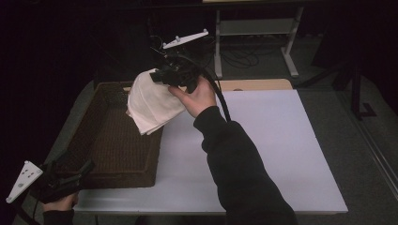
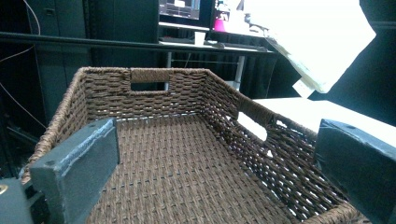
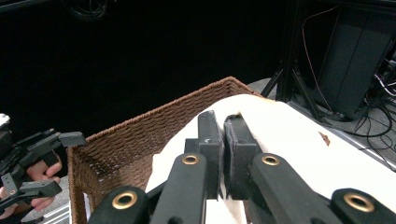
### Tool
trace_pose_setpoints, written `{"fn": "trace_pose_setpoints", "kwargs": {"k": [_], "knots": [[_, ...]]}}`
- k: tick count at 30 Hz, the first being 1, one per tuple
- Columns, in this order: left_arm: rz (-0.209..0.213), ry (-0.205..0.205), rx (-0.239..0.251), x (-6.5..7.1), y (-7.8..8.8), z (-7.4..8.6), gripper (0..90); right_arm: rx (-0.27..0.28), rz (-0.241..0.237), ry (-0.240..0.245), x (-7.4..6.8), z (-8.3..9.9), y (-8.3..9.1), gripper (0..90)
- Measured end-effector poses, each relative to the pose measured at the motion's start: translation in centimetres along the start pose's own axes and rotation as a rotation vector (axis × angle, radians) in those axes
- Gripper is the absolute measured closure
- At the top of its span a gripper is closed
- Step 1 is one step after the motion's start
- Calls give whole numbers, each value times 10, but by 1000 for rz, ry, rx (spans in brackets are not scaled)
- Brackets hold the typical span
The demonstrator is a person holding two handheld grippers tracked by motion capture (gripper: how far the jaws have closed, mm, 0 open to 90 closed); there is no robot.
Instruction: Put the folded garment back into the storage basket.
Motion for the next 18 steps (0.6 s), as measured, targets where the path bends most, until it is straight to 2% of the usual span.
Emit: {"fn": "trace_pose_setpoints", "kwargs": {"k": [18], "knots": [[-3, 4, 5, 0, 0, 0, 0, -12, -33, 4, -12, -2, -24, 852]]}}
Point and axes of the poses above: each handheld gripper's, and its own axes: y roughly backward along the jaws, z roughly out of its underside, x roughly to its right, the point moved 2 cm from there along -y, roughly forward along the jaws, and after that the axes turned 12 degrees about z, right-handed, at the moved point
